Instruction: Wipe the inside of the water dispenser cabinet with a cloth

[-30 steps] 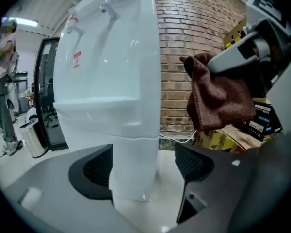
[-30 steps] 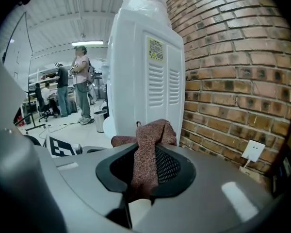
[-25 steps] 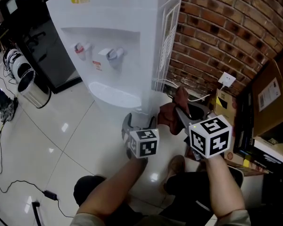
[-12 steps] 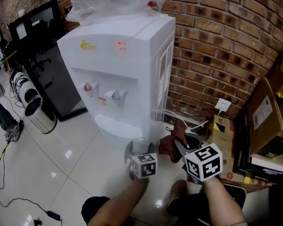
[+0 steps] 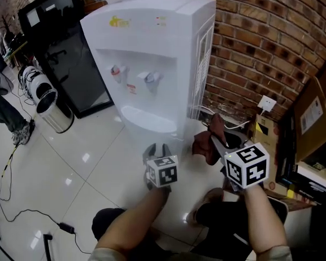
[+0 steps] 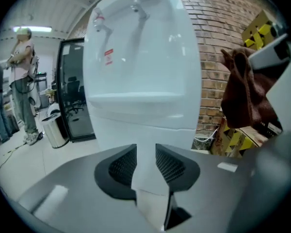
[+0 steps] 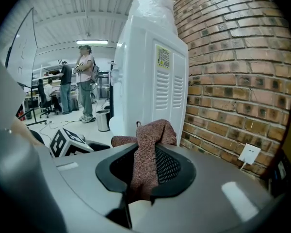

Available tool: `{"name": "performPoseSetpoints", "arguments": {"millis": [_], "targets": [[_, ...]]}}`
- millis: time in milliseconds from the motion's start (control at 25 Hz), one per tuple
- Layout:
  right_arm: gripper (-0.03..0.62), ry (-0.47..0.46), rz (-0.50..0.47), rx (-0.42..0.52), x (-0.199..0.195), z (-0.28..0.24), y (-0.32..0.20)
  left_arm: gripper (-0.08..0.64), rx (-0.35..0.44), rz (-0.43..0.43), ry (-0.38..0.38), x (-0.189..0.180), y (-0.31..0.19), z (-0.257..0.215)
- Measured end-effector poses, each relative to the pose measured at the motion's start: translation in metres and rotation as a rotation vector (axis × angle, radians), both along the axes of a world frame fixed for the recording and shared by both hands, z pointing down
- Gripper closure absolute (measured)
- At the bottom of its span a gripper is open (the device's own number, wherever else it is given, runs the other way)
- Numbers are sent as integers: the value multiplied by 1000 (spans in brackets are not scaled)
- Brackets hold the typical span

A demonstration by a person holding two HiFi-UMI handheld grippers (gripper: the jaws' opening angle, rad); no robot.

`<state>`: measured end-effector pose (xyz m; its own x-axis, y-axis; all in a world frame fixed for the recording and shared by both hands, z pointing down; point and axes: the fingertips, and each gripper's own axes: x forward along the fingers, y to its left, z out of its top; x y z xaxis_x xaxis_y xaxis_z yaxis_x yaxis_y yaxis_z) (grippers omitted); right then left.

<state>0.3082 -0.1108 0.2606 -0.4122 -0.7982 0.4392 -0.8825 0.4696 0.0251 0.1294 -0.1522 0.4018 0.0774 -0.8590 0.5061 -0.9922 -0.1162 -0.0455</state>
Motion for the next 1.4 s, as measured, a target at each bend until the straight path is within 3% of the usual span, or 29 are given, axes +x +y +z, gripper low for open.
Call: {"name": "performPoseSetpoints", "arguments": {"millis": [120,200,400,560,760,1040,1120,1400], "targets": [[500,-40,31,20,3,-6,-4,434,3,12,30,-19,8,-8],[500,-62,46,22,2,-7,-6,378,1,53,44,-14,17,-8],[500,-59,28,27,-13,-8,-5,277,0,173,32,26,21,4],[499,-45,26,19,-6,-4,-5,222,16,201,25,57,10,4],[499,-39,59,-4,19,7,-7,189,15,153,14,76,-8,7],[499,-60,73,-28,37,13,-7,189,28,46,37,72,-22,9],[499,-62,63,-27,34,12,-7,238,33,21,19,66,-23,9],[499,-53,38,-18,26,11,-2,247,25,39,13,63,-21,9]]}}
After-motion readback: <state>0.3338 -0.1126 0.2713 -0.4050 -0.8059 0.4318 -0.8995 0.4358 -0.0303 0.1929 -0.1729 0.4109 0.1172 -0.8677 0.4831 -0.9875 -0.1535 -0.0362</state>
